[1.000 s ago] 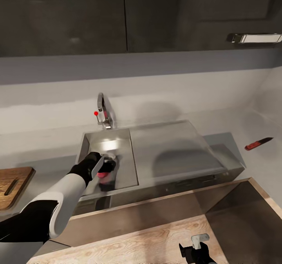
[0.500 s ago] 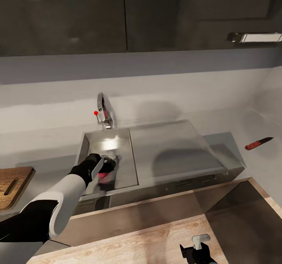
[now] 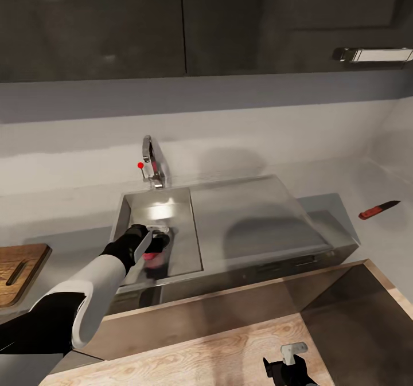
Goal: In the kitchen, take the Vidalia onion out of the sink, dice it on the chopping board with the paring knife, put the diced onion into the bowl on the countertop, then place both the paring knife and the chopping board into the sink.
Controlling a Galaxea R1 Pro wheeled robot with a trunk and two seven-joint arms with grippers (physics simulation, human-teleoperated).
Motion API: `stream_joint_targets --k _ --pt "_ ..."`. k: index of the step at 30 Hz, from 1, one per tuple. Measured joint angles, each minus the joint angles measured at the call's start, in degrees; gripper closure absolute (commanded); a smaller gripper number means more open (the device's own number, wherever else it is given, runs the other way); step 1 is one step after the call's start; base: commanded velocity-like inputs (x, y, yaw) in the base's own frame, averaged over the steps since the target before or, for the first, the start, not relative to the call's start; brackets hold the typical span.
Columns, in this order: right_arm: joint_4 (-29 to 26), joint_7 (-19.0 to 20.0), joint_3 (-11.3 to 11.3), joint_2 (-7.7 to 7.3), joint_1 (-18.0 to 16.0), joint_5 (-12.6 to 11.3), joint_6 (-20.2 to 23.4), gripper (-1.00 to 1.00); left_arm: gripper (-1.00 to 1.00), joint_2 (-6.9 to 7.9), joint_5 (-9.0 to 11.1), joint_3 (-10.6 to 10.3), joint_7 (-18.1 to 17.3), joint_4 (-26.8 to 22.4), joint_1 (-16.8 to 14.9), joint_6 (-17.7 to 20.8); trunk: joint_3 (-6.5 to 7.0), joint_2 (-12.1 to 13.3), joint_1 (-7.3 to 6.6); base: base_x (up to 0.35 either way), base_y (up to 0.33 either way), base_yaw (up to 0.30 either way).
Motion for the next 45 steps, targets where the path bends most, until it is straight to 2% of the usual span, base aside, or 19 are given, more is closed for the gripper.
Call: stream_joint_targets --k 21,26,31,32,33,36,40,43,45 --pt "0.0 0.0 0.0 0.0 0.0 0.0 0.0 -1.0 1.0 0.0 -0.1 0.1 0.1 0.4 0.0 -0.8 1.73 0.0 0.0 0.0 0.0 -0.06" --pt "0.0 0.1 0.0 0.0 0.0 0.0 0.0 -1.0 1.0 -0.07 -0.1 0.0 0.2 -8.2 0.0 -0.3 2.19 0.0 -0.01 0.0 0.0 -0.067" --pt "0.0 0.1 0.0 -0.07 0.0 0.0 0.0 -1.0 1.0 -0.21 0.0 -0.1 0.2 -17.5 1.2 2.5 2.64 0.0 0.0 0.0 0.0 -0.067" --pt "0.0 0.1 0.0 -0.08 0.0 0.0 0.0 -1.0 1.0 -0.26 0.0 -0.1 0.2 -19.7 2.0 3.0 2.74 0.0 -0.01 0.0 0.0 -0.067" --pt "0.0 0.1 0.0 -0.08 0.0 0.0 0.0 -1.0 1.0 -0.36 0.1 -0.1 0.1 -24.9 4.5 4.1 2.82 0.0 -0.01 0.0 0.0 -0.067" --pt "0.0 0.1 0.0 -0.09 0.0 0.0 0.0 -1.0 1.0 -0.4 0.0 -0.1 0.1 -32.5 8.4 6.8 3.1 0.0 -0.01 0.0 0.0 -0.067" --pt "0.0 0.1 0.0 -0.04 0.0 0.0 0.0 -1.0 1.0 -0.35 0.0 -0.1 0.1 -44.7 14.2 12.2 3.47 0.0 -0.01 0.0 0.0 -0.067" --pt "0.0 0.1 0.0 -0.01 0.0 0.0 0.0 -1.0 1.0 -0.35 0.0 -0.3 0.0 -51.0 17.4 13.7 3.74 0.0 -0.01 0.0 0.002 -0.067" --pt "0.0 0.1 0.0 0.0 0.0 0.0 0.0 -1.0 1.0 -0.38 0.1 -1.1 0.0 -55.6 20.5 14.2 3.92 0.0 -0.01 0.0 0.034 -0.066"
